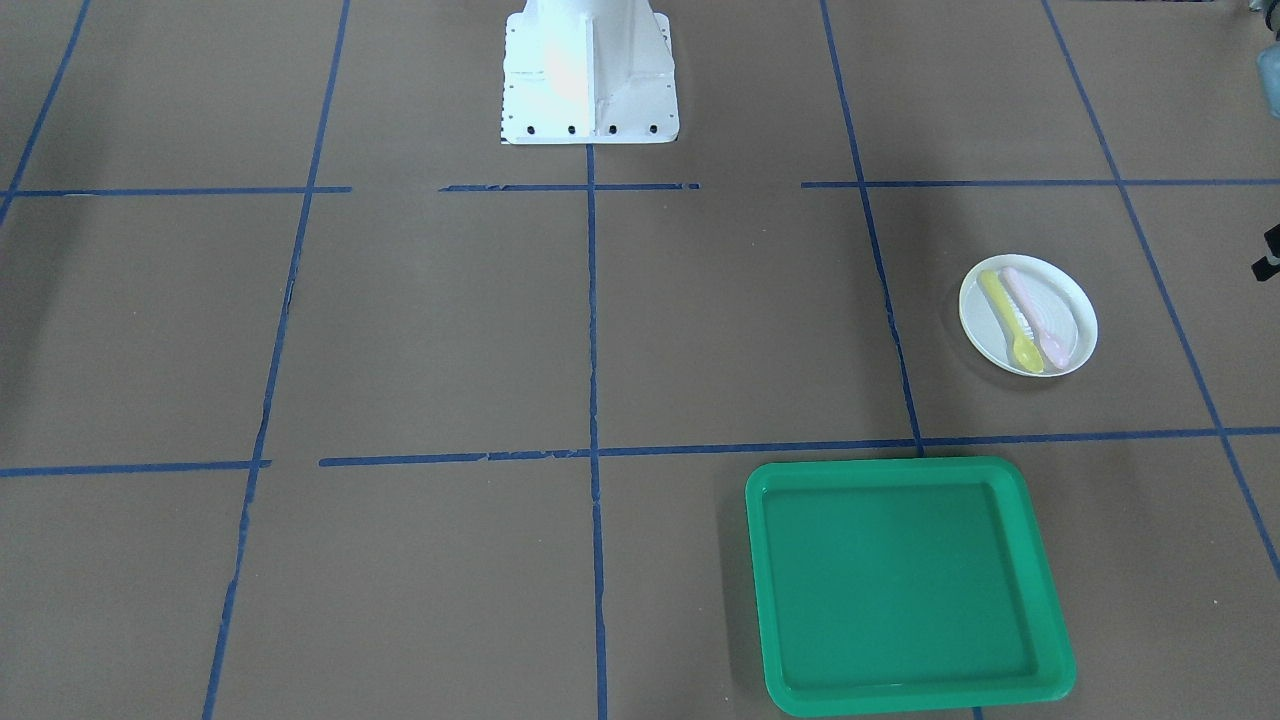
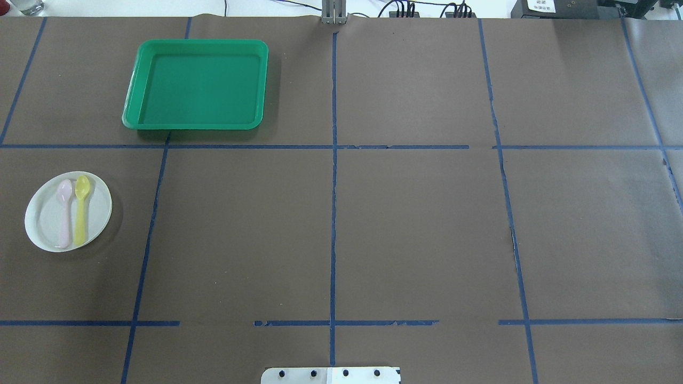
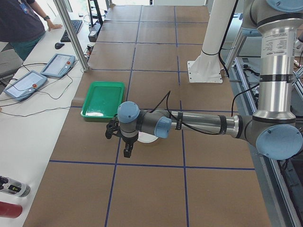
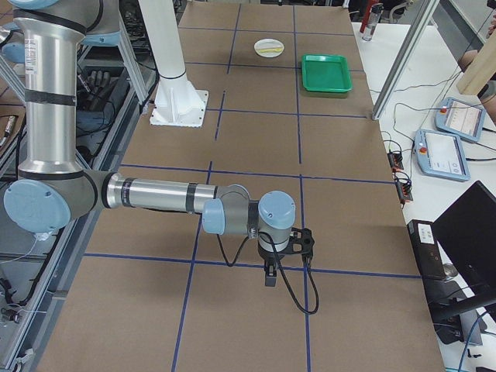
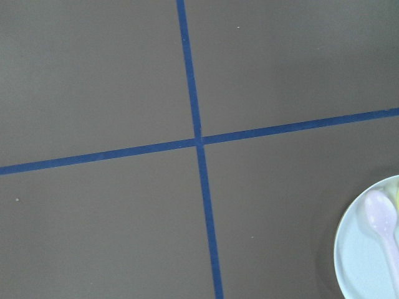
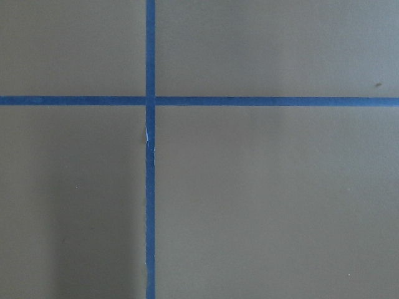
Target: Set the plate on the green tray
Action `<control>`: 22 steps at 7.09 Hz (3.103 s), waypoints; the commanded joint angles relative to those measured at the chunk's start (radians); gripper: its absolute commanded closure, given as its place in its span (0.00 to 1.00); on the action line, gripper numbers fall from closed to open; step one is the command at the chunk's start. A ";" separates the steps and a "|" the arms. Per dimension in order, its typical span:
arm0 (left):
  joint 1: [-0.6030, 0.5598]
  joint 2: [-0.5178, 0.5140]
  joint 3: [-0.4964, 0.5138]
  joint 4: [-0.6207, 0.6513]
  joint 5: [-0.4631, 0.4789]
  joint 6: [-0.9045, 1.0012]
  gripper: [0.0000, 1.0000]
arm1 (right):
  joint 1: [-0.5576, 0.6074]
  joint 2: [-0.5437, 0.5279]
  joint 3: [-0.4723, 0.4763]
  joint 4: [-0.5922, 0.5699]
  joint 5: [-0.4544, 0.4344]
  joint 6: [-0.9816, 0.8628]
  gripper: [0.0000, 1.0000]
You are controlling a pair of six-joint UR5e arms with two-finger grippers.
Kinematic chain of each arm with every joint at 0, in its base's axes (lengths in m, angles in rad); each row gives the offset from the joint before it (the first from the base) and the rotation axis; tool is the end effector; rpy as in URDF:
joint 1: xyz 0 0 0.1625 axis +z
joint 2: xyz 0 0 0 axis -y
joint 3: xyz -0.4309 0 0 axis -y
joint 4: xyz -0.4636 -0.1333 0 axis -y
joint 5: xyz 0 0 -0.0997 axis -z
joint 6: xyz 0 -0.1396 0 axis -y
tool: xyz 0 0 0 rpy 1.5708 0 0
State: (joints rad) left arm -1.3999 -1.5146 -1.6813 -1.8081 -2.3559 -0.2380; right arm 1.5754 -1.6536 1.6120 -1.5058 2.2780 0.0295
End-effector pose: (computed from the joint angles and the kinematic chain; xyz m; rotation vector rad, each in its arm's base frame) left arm 0.0616 -0.5603 0.6335 0.1124 0.8189 0.0512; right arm 0.0450 -0.5295 0.7150 0.0136 -0.7074 0.0244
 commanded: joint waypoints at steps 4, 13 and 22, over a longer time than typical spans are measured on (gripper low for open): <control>0.267 0.010 0.231 -0.507 0.020 -0.516 0.00 | 0.000 0.000 -0.001 -0.001 0.000 0.000 0.00; 0.380 0.011 0.223 -0.550 0.073 -0.561 0.93 | 0.000 0.000 -0.001 -0.001 0.000 0.000 0.00; 0.200 -0.077 0.097 -0.423 -0.346 -0.592 1.00 | 0.000 0.000 0.000 -0.001 0.000 0.000 0.00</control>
State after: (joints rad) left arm -1.1987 -1.5003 -1.5940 -2.3021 -2.7136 -0.8140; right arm 1.5754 -1.6536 1.6122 -1.5064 2.2780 0.0291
